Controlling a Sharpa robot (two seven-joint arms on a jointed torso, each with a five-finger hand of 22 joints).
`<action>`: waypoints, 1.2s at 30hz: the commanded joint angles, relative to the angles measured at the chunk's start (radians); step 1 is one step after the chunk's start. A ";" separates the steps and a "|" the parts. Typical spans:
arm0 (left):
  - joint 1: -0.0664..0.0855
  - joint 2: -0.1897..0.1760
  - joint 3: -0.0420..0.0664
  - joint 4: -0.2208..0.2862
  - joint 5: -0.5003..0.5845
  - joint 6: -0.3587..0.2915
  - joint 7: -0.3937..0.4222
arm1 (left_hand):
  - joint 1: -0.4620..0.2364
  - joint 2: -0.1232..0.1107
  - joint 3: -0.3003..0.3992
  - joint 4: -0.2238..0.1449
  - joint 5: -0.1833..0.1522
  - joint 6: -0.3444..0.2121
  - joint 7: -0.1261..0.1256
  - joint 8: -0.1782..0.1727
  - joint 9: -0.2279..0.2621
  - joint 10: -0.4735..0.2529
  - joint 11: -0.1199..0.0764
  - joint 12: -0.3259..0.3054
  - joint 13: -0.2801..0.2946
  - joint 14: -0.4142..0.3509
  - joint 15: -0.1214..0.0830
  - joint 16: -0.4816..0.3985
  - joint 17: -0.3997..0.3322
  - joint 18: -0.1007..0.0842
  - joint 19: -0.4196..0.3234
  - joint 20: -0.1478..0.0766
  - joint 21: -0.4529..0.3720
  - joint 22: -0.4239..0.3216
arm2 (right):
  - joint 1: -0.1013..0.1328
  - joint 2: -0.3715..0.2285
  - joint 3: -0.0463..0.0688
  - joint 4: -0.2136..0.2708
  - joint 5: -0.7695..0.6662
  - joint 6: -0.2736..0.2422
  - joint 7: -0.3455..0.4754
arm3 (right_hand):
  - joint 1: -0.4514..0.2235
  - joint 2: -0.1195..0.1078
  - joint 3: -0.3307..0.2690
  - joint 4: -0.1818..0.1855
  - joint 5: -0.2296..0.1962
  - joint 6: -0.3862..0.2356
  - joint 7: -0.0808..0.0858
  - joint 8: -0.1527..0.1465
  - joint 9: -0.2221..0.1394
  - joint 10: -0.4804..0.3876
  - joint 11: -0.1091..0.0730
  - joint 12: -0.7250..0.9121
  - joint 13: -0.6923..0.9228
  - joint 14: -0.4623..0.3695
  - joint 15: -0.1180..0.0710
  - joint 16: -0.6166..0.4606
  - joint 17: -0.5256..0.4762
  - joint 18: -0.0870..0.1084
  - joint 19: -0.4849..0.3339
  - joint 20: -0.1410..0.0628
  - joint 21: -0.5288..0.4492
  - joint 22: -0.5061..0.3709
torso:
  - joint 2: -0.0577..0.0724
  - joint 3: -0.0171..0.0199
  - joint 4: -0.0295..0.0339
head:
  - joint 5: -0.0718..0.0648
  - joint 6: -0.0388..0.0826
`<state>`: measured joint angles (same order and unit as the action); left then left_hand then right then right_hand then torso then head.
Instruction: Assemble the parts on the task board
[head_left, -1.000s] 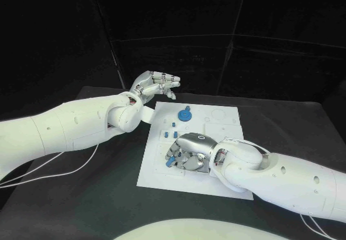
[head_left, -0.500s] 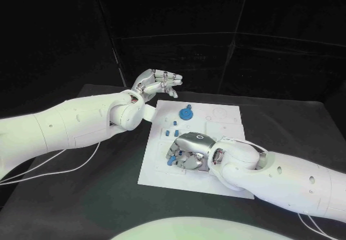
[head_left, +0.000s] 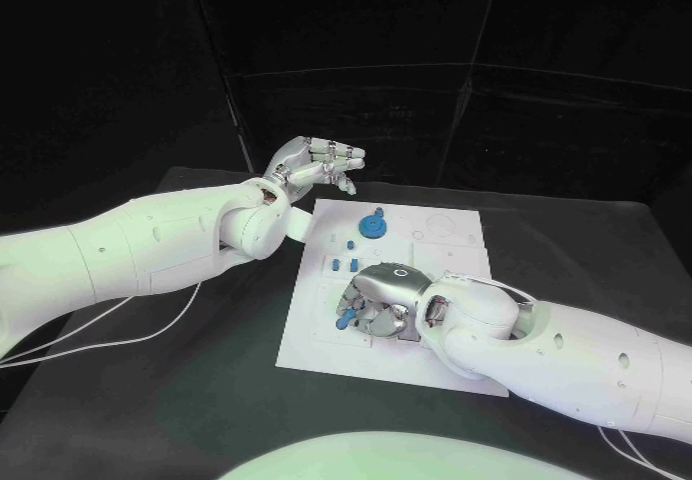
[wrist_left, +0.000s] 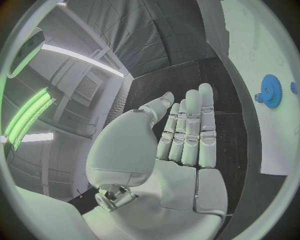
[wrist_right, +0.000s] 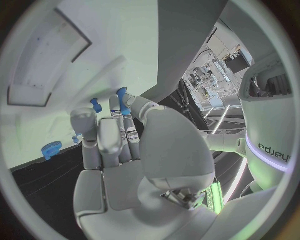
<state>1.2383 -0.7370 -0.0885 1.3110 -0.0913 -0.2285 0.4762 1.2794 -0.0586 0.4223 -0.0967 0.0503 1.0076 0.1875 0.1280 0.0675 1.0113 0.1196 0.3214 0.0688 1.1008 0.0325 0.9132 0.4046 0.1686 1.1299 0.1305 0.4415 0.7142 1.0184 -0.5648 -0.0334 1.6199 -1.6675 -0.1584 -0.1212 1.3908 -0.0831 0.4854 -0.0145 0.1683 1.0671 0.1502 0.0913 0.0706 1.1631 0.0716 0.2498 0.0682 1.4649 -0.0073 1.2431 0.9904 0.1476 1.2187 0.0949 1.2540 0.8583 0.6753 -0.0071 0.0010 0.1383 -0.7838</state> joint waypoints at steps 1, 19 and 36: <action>0.002 0.000 0.001 0.001 0.001 0.013 0.011 | -0.006 0.003 -0.006 -0.001 0.003 -0.004 -0.001 -0.003 0.000 -0.007 0.001 0.006 0.001 -0.003 0.006 -0.003 -0.002 0.013 -0.002 0.006 -0.004 -0.001 | 0.001 -0.001 -0.001 -0.001 -0.026 0.022 -0.025 | -0.005 -0.003 0.003 0.000 -0.006 0.000 0.008 0.001 0.002 0.000 0.008 -0.007 -0.001 0.013 0.001 -0.005 -0.001 -0.015 -0.001 0.004 0.001 -0.001 | 0.001 0.0002 -0.0006 | -0.001 -0.001; 0.002 -0.001 0.001 0.002 0.001 0.014 0.010 | -0.006 0.003 -0.006 -0.001 0.003 -0.004 -0.001 -0.003 0.000 -0.007 0.001 0.006 0.001 -0.003 0.006 -0.003 -0.002 0.013 -0.002 0.006 -0.004 -0.001 | 0.001 0.013 -0.001 0.000 0.013 0.021 0.008 | -0.057 -0.040 -0.028 0.010 -0.005 -0.064 0.013 -0.031 -0.007 -0.006 0.014 -0.027 0.000 0.010 0.007 -0.007 -0.011 -0.011 -0.015 0.010 -0.009 -0.020 | 0.000 -0.0012 0.0001 | -0.001 -0.005; 0.002 0.000 0.001 0.001 0.001 0.014 0.008 | -0.006 0.003 -0.006 -0.001 0.003 -0.004 -0.001 -0.003 0.000 -0.007 0.001 0.006 0.001 -0.003 0.006 -0.003 -0.002 0.013 -0.002 0.006 -0.004 -0.001 | 0.001 0.018 -0.003 -0.001 0.029 -0.017 0.022 | -0.066 -0.046 -0.047 0.012 -0.017 -0.138 0.008 -0.030 -0.007 -0.009 0.011 -0.040 0.000 0.002 0.006 -0.022 -0.036 -0.004 -0.037 0.010 -0.030 -0.059 | 0.001 0.0000 -0.0003 | -0.001 -0.007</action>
<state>1.2386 -0.7375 -0.0886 1.3115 -0.0912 -0.2263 0.4758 1.2794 -0.0586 0.4223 -0.0967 0.0503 1.0076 0.1875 0.1280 0.0675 1.0112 0.1196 0.3214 0.0688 1.1008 0.0325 0.9132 0.4039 0.1686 1.1299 0.1305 0.4415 0.7146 1.0181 -0.5478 -0.0363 1.6177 -1.6478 -0.1528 -0.1133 1.3328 -0.1299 0.4452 -0.0022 0.1547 0.9346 0.1572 0.0629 0.0641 1.1575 0.0770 0.2122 0.0683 1.4650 -0.0073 1.2245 0.9548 0.1475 1.1880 0.1035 1.2273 0.8011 0.6754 -0.0073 0.0009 0.1383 -0.7898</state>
